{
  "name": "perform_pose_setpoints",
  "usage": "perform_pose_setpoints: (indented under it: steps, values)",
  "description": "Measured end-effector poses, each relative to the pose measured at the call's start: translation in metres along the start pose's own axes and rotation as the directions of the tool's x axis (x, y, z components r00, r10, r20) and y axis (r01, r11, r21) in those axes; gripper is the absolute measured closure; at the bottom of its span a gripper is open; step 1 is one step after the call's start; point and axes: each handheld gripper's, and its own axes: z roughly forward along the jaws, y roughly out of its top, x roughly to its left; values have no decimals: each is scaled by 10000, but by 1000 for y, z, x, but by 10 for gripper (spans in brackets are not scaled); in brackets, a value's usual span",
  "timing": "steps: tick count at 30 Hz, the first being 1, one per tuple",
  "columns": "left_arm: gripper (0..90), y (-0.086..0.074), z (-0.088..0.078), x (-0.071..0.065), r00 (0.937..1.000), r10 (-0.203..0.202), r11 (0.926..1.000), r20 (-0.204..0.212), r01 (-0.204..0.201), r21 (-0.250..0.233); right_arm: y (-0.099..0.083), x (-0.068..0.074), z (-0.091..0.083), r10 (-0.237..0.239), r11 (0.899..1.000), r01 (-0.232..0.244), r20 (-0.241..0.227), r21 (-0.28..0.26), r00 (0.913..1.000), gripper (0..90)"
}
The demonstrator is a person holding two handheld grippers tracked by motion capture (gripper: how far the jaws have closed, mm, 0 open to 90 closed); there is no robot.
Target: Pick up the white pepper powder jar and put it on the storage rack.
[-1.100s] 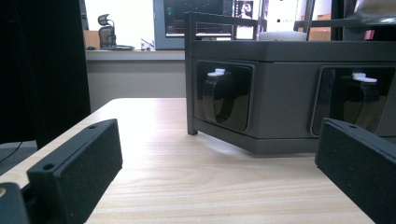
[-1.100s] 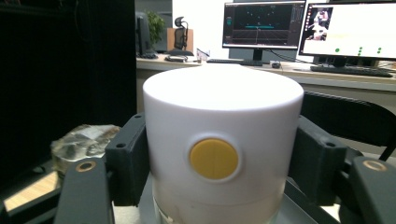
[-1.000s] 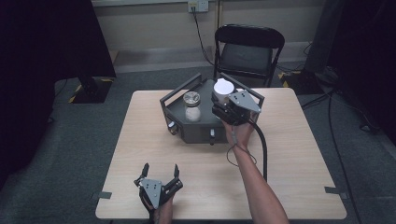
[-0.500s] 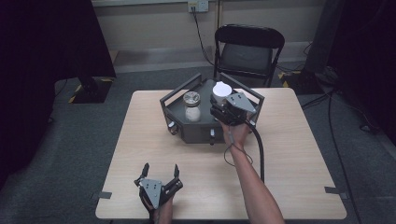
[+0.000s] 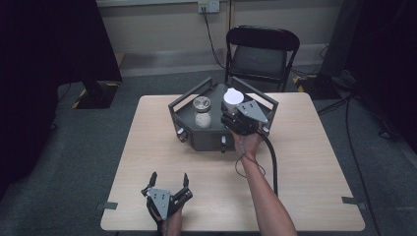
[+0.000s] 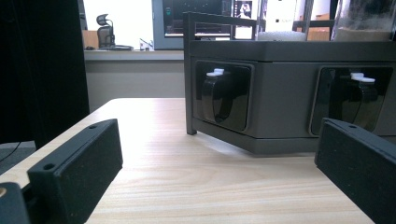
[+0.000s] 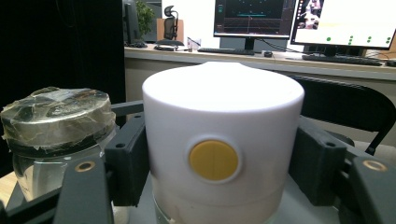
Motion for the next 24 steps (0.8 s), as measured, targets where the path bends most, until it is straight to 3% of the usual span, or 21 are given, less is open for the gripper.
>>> perform_pose_setpoints:
  steps: [18,22,24]
  values:
    - [3,0,0,0,10000,1,10000,-3,-1,4,1,-1,0,50,10000,-50,-15,45,10000,296]
    - [3,0,0,0,10000,0,10000,-2,0,2,-4,-1,-1,76,9995,-75,18,-291,10000,203]
    - [3,0,0,0,10000,0,10000,-4,0,4,-5,-1,-2,5,9992,-2,81,-388,10000,104]
